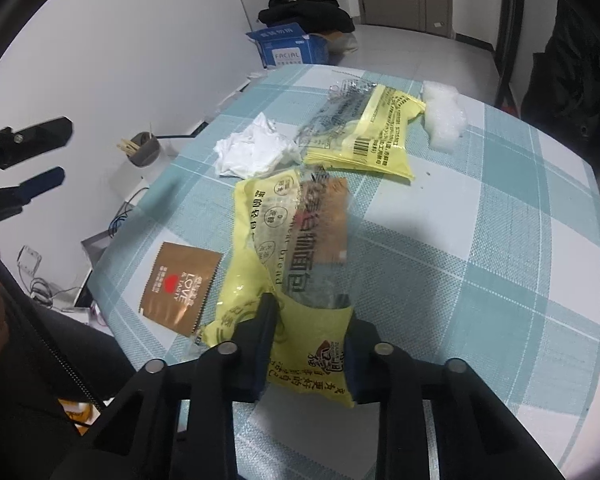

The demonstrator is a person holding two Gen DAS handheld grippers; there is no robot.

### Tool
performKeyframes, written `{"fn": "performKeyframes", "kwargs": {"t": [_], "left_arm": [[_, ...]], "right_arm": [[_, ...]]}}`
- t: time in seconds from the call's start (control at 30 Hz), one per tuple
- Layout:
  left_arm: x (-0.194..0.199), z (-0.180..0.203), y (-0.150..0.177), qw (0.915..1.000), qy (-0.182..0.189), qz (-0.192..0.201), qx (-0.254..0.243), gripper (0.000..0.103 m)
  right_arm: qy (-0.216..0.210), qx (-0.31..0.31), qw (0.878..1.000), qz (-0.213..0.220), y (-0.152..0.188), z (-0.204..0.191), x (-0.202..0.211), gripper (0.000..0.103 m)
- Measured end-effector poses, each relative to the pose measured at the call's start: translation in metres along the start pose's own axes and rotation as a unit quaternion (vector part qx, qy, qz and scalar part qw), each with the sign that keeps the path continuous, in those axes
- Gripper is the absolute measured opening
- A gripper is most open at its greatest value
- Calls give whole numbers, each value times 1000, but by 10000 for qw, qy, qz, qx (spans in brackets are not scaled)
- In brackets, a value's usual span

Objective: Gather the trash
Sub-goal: 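Grasp the yellow snack bag and clear bottle with the right gripper and lift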

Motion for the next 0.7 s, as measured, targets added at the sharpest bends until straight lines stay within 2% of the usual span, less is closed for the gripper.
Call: {"fn": "performKeyframes", "kwargs": {"t": [0.1, 0.23, 0.43, 0.57, 0.7], "left_arm": [[0, 2, 1, 9999, -46, 27, -91, 98], [-4, 7, 6, 9996, -74, -65, -274, 98], [-18, 17, 24, 9971, 73, -541, -528, 98], [-28, 24, 39, 9931, -34, -842, -811, 98], [-35, 25, 51, 9894, -80, -1162, -872, 98]], "right_arm": [[-10, 56, 9999, 109, -2, -2, 8, 14], [1, 158, 9994, 303, -5, -4, 25, 13], [-23, 1, 9984, 571, -9, 3, 48, 13], [-9, -113, 9978, 651, -6, 12, 56, 13], [-122, -290, 9966, 762, -6, 19, 61, 13]]}}
Point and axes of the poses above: each gripper's, at about its wrist camera, not at the fingertips, and x roughly against the way its jaws point, z to its right, y to its underside, the point moved 6 cm from there along -x, roughly the way its jaws point, and after that the axes turned 9 degrees about -y, right-handed, at the moved point
